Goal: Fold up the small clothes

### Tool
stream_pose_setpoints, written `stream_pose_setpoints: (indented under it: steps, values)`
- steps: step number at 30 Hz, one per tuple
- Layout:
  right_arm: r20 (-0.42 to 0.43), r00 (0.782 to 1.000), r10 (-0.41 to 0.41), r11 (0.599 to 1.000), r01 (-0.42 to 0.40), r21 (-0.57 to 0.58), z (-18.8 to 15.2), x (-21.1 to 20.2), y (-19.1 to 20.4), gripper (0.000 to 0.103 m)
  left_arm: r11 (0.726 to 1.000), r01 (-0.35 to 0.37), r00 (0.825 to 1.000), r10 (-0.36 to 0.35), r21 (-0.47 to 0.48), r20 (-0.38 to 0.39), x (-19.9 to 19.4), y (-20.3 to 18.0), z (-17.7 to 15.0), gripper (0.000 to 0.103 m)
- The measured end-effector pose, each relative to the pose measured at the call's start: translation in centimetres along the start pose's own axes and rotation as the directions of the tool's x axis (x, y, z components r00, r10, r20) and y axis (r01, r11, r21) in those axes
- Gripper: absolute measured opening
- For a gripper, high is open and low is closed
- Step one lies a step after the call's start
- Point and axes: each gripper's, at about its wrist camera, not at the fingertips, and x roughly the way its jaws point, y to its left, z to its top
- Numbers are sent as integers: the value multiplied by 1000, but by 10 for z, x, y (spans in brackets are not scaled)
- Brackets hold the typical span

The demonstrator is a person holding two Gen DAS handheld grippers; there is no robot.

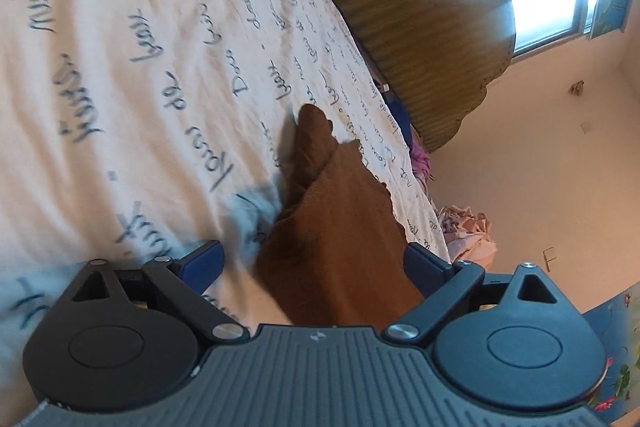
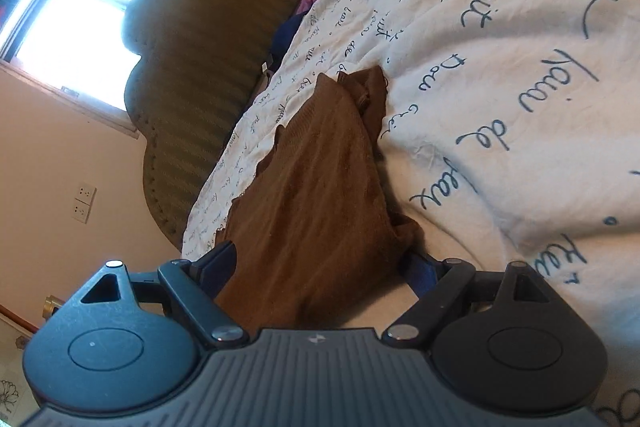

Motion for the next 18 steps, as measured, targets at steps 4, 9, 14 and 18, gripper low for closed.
stream_pose_setpoints:
  steps: [4, 9, 14, 18]
  values:
    - [9, 1000, 23, 1000, -23, 10, 4, 20, 0, 87, 1000, -3, 999, 3, 6, -36, 21, -4, 2, 76]
    - [-21, 1000, 0, 1000, -1, -18, 7, 36, 3, 48, 994, -69, 996, 73, 81, -51, 35, -13, -2, 42]
    - [-74, 997, 6, 1000, -5, 16, 6, 50, -9, 11, 984, -137, 987, 145, 116, -64, 44, -14, 0, 12]
    - [-79, 997, 15, 1000, -14, 22, 12, 47, -4, 10, 973, -150, 988, 155, 174, -19, 34, -34, 1, 10]
